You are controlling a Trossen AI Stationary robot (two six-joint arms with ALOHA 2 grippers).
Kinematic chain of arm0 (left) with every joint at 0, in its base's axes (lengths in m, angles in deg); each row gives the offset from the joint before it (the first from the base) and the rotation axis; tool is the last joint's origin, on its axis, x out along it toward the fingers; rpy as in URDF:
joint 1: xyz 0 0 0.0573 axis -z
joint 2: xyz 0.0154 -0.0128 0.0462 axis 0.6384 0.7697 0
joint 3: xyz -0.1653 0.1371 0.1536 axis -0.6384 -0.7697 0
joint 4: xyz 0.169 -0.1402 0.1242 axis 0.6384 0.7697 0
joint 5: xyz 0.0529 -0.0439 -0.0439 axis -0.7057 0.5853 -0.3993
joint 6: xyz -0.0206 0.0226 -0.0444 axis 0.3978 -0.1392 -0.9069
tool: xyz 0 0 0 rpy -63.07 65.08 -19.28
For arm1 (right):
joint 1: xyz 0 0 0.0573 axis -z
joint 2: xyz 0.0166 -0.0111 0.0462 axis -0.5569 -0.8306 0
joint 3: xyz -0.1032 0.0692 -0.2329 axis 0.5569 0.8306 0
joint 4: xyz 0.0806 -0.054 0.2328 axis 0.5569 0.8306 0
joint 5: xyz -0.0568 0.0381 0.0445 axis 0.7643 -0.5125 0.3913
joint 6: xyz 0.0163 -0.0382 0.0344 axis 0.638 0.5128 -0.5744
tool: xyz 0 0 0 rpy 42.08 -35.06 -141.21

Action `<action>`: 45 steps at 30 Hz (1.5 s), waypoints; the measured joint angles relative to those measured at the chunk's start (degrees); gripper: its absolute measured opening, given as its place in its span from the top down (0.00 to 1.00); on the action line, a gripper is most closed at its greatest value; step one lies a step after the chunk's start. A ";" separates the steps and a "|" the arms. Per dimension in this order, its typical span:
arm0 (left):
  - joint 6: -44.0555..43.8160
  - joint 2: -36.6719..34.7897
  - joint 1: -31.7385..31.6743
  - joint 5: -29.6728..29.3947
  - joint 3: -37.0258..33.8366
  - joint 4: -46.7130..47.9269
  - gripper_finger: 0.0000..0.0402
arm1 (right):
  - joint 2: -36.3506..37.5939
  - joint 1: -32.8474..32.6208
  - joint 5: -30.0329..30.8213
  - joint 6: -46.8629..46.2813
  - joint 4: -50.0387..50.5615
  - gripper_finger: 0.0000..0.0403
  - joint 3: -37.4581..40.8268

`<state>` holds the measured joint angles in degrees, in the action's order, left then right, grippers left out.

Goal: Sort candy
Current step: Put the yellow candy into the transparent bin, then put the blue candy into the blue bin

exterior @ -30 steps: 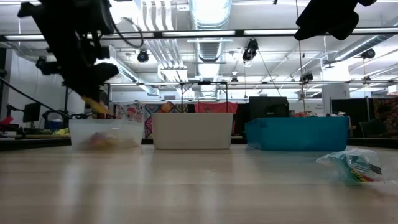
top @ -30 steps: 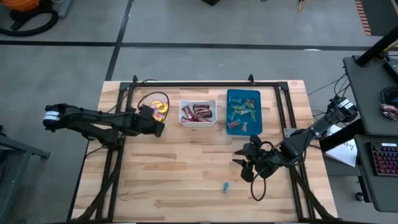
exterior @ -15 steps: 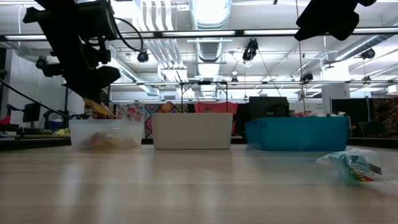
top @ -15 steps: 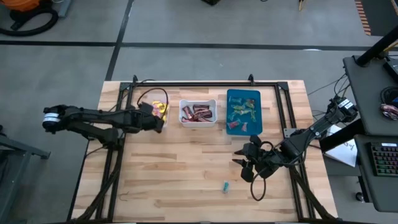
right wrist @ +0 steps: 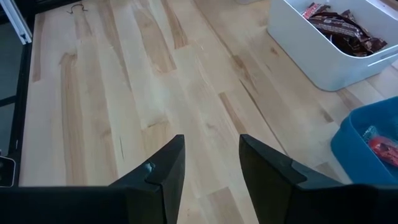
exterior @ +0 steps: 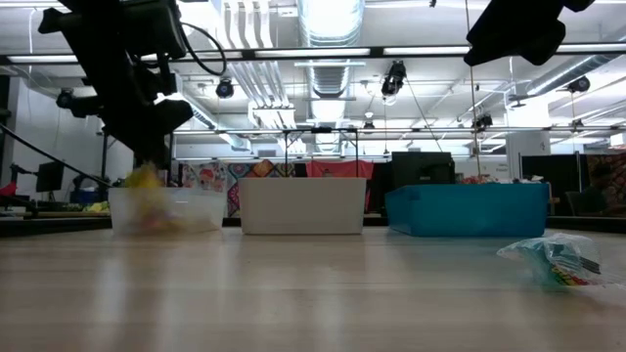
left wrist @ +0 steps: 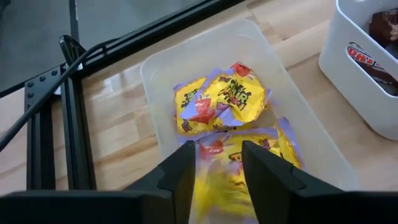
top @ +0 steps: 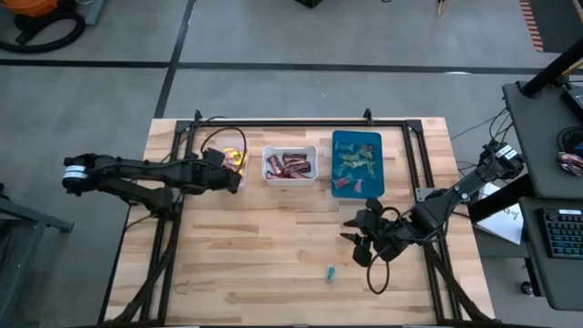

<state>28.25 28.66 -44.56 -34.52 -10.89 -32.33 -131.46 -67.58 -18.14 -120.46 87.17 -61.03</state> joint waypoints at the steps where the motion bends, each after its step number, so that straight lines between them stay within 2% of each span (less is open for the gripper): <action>1: 0.00 0.00 0.00 0.00 0.00 0.00 0.70 | 0.00 0.00 -0.02 -0.11 0.00 0.64 0.02; 8: 0.24 -0.02 0.37 1.98 0.11 -0.32 0.67 | 0.00 -0.03 -0.20 -1.33 -0.19 0.66 0.02; 12: 0.27 -0.02 2.69 4.00 0.17 -1.88 0.67 | 0.00 -0.02 -1.40 -2.49 -0.69 0.65 0.04; 18: 1.48 -0.02 12.33 4.59 0.15 -10.97 0.67 | 0.00 -0.02 -8.99 4.04 -5.94 0.66 0.04; 23: 1.95 -0.02 21.61 4.55 0.16 -19.08 0.67 | 0.00 0.00 -9.73 8.94 -6.65 0.67 -0.13; 26: 1.94 0.02 26.20 4.53 0.16 -22.72 0.67 | -0.32 0.02 -12.43 13.85 -6.74 0.66 -0.13; 33: 1.86 1.15 33.45 4.46 0.15 -28.50 0.67 | -6.79 -0.26 -17.39 22.99 -7.25 0.66 -0.21; 38: 1.72 2.35 34.82 4.52 0.17 -30.34 0.67 | -13.19 -0.26 -19.92 28.07 -7.41 0.65 -0.91; 45: 1.51 4.97 35.58 4.54 0.17 -30.89 0.67 | -19.99 -0.74 -22.95 29.10 -7.42 0.67 -2.75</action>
<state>29.76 33.63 -8.97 -29.98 -10.72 -63.22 -151.45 -68.32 -41.09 -91.36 79.75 -63.79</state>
